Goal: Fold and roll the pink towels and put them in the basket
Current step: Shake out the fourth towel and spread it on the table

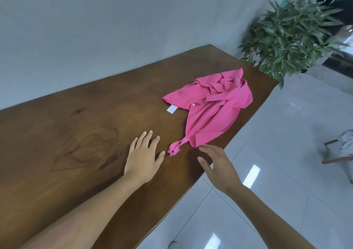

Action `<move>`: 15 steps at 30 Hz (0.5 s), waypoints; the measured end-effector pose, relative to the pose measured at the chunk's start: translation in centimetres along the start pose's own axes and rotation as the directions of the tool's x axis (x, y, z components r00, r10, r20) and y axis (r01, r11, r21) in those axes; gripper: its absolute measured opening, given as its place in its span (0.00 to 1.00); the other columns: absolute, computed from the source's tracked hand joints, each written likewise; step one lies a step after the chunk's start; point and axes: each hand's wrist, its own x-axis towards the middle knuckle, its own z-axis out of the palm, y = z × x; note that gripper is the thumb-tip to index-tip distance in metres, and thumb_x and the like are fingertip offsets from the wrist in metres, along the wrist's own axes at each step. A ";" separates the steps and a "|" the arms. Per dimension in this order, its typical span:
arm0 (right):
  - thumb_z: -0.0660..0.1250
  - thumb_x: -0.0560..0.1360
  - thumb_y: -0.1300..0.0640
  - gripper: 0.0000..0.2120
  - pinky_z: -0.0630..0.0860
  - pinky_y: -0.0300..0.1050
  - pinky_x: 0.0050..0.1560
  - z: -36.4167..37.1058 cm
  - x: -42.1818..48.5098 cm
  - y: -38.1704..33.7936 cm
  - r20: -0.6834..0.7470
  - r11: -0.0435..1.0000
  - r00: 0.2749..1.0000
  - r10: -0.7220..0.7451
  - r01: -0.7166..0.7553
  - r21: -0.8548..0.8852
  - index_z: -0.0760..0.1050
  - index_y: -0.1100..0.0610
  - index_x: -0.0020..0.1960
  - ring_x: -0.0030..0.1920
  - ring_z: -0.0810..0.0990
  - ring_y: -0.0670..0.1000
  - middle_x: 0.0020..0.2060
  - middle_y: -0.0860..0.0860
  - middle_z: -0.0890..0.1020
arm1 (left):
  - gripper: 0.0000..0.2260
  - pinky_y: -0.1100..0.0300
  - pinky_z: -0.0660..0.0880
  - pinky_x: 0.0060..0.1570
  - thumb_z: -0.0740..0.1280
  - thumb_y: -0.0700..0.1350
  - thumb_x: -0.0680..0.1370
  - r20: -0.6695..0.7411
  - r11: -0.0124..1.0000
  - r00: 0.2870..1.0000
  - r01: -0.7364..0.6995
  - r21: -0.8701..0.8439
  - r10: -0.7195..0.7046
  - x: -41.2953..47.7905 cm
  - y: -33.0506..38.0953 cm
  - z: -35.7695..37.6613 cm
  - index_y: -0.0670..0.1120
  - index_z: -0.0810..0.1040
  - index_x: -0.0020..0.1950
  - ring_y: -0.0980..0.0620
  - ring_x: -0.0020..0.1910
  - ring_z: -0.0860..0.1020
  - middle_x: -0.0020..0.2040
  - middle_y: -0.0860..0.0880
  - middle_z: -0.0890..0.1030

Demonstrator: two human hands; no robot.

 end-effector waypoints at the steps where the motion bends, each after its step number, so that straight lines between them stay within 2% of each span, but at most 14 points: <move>1: 0.58 0.81 0.40 0.24 0.69 0.42 0.69 -0.4 0.5 0.9 -0.001 1.000 1.000 -0.003 0.003 -0.014 0.71 0.47 0.73 0.70 0.69 0.45 0.71 0.46 0.71 | 0.27 0.50 0.50 0.79 0.51 0.62 0.84 0.006 1.000 1.000 0.005 0.001 -0.005 0.0 0.1 -0.1 0.53 0.62 0.81 0.50 0.82 0.53 0.83 0.49 0.57; 3: 0.54 0.79 0.36 0.28 0.69 0.44 0.69 -1.3 2.0 2.8 -0.001 0.999 0.999 -0.035 0.035 -0.031 0.69 0.48 0.75 0.72 0.67 0.47 0.73 0.47 0.69 | 0.27 0.49 0.51 0.80 0.53 0.61 0.84 0.018 1.000 1.000 0.010 0.003 -0.010 0.1 0.3 -0.3 0.53 0.62 0.81 0.49 0.82 0.53 0.82 0.50 0.57; 6: 0.60 0.82 0.43 0.26 0.70 0.49 0.71 -2.6 4.8 5.5 -0.013 0.997 0.997 -0.073 0.073 -0.031 0.66 0.51 0.76 0.74 0.64 0.51 0.73 0.50 0.69 | 0.22 0.48 0.55 0.78 0.59 0.57 0.83 0.018 0.997 0.998 0.060 -0.052 -0.059 0.7 0.9 -0.9 0.53 0.68 0.77 0.50 0.80 0.58 0.80 0.50 0.63; 10: 0.65 0.81 0.47 0.24 0.68 0.51 0.72 -3.4 8.1 8.8 -0.018 0.988 0.988 -0.156 0.156 -0.023 0.69 0.53 0.75 0.73 0.65 0.51 0.72 0.51 0.72 | 0.14 0.50 0.61 0.72 0.64 0.51 0.82 -0.007 0.971 0.980 0.196 -0.139 -0.199 3.6 2.7 -1.4 0.53 0.75 0.68 0.51 0.72 0.65 0.71 0.54 0.71; 15: 0.65 0.81 0.48 0.22 0.70 0.54 0.71 -4.6 10.3 12.0 -0.035 0.970 0.970 -0.242 0.242 -0.008 0.72 0.53 0.73 0.72 0.67 0.52 0.70 0.50 0.73 | 0.12 0.50 0.70 0.65 0.65 0.50 0.82 0.017 0.921 0.956 0.288 -0.263 -0.294 8.7 6.5 -1.0 0.51 0.77 0.64 0.47 0.65 0.72 0.63 0.52 0.79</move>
